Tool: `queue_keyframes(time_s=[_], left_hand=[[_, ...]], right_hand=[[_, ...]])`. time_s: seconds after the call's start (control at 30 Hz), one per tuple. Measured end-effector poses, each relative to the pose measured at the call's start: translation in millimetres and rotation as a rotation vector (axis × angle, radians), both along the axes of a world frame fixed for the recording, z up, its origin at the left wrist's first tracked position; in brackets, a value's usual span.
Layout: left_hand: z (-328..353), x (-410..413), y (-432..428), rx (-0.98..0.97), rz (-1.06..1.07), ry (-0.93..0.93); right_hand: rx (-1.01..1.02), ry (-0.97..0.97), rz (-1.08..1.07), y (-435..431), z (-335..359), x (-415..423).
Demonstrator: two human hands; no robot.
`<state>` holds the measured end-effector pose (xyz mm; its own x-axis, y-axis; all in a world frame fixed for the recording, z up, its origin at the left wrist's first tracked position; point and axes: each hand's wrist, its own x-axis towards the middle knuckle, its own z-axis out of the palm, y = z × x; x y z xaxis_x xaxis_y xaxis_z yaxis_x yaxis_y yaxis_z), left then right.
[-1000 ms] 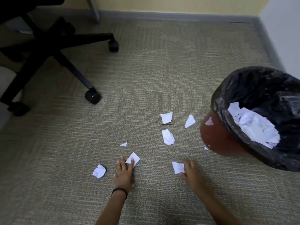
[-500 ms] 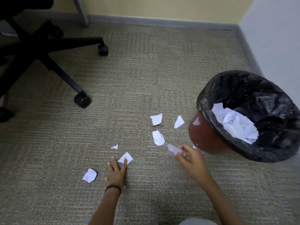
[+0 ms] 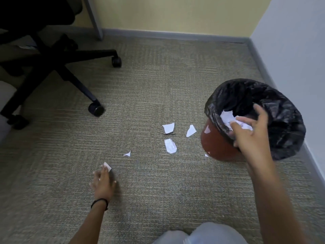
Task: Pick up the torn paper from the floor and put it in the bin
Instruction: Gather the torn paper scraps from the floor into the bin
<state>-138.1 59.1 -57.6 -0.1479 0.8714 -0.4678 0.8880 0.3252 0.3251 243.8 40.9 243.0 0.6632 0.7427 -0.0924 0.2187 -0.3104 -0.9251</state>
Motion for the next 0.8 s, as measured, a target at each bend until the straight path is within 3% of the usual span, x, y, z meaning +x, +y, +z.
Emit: queue_keyframes(time_s=[0.13,0.23,0.37,0.5,0.63,0.7,0.8], left_hand=[[-10,-22,0,-0.133,-0.009,0.059],[-17,-19,-6,-0.025,-0.086,0.121],[-27,-22,-7,0.099,-0.09,0.137],[-16,-19,-4,0.111,0.021,-0.033],[32,20,-1,0.324,0.061,-0.208],[59,50,9,0.359,0.036,-0.379],[114,112,30,0.434,-0.059,-0.635]], right_hand=[[-0.141,-0.116,0.244,-4,-10,-47],[-0.297,-0.237,0.405,-12,-24,-56],[-0.438,-0.128,0.49,-22,-41,-36],[-0.585,-0.13,0.567,-36,-68,-13],[-0.701,-0.096,0.58,-61,-98,5],[-0.642,-0.101,0.565,-71,-106,10],[-0.384,-0.032,0.48,-74,-90,7]])
